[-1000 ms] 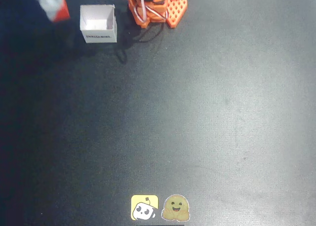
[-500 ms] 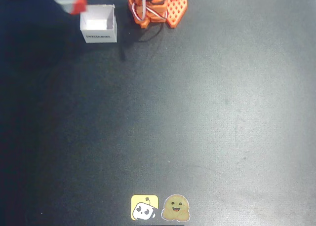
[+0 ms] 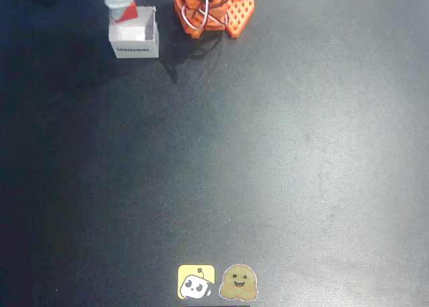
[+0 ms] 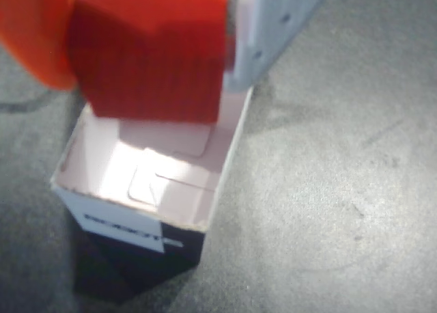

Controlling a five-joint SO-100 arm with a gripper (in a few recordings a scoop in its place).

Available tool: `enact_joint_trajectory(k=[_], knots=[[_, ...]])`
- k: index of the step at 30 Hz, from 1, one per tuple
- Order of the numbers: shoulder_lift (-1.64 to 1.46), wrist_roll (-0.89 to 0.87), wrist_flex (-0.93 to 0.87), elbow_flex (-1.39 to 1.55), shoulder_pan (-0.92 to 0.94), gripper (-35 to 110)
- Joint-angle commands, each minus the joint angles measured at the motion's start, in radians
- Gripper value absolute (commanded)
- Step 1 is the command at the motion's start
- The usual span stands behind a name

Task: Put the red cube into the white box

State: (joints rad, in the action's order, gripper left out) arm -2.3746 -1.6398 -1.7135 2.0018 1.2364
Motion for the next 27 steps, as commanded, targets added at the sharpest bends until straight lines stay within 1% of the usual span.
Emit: enact_joint_trajectory(k=[1,3,4,7,11,15,17,19,24,27], knots=[[-0.017,0.023,-0.084,-0.043,-0.002,23],[-0.017,0.023,-0.084,-0.043,0.000,23],[-0.017,0.021,-0.086,-0.044,0.000,21],[-0.008,0.011,-0.089,-0.051,0.008,0],[0.061,0.034,-0.087,-0.086,-0.017,0],[0.219,0.107,-0.089,-0.275,-0.087,0],[0.310,0.107,-0.089,-0.374,-0.195,0],[0.419,0.078,-0.077,-0.486,-0.345,0],[0.713,-0.041,-0.043,-0.824,-0.718,0],[0.772,-0.133,0.014,-0.876,-0.874,0]])
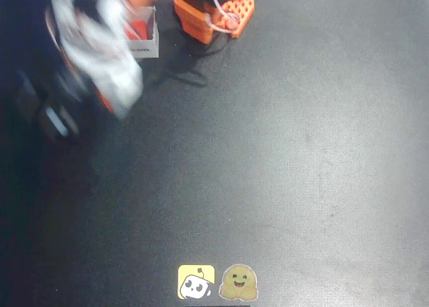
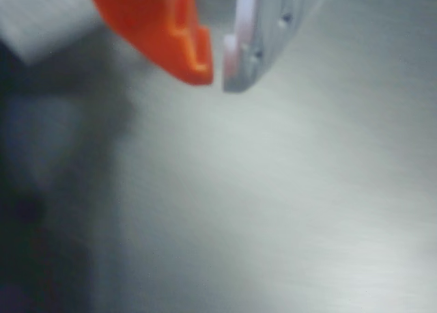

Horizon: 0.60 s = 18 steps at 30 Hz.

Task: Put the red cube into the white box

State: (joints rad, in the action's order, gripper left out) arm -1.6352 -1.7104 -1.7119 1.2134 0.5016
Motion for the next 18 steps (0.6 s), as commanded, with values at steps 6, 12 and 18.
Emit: enact_joint_trajectory(k=[6,12,18], knots=[[-0.063,-0.081,0.032,0.028,-0.267,0],[-0.492,0.000,0.184,0.543,-0.265,0],[-0.836,0.037,0.253,0.908,-0.285,0]])
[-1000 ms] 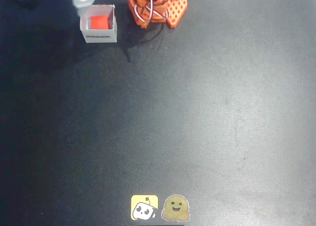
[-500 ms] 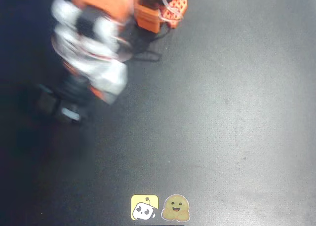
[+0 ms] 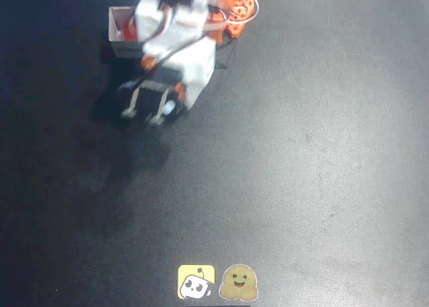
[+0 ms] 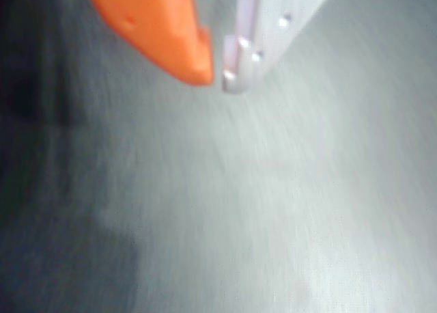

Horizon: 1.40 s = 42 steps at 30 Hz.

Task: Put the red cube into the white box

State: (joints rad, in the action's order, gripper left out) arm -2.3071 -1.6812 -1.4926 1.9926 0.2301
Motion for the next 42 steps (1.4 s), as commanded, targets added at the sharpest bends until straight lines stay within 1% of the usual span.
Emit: enact_joint_trajectory(k=[1,4,7,11,15,19,22,24,42], knots=[[-0.229,0.003,0.051,0.189,-0.023,0],[-0.400,-0.025,0.081,0.365,-0.058,0],[-0.597,0.008,0.110,0.535,-0.052,0],[-0.885,0.012,0.089,0.759,-0.051,0],[-0.887,0.035,0.132,0.839,-0.055,0],[-0.887,0.021,0.195,0.950,-0.058,0],[-0.888,0.015,0.166,0.960,-0.051,0],[-0.887,0.101,0.144,0.960,-0.032,0],[-0.888,0.100,0.144,0.962,-0.029,0]])
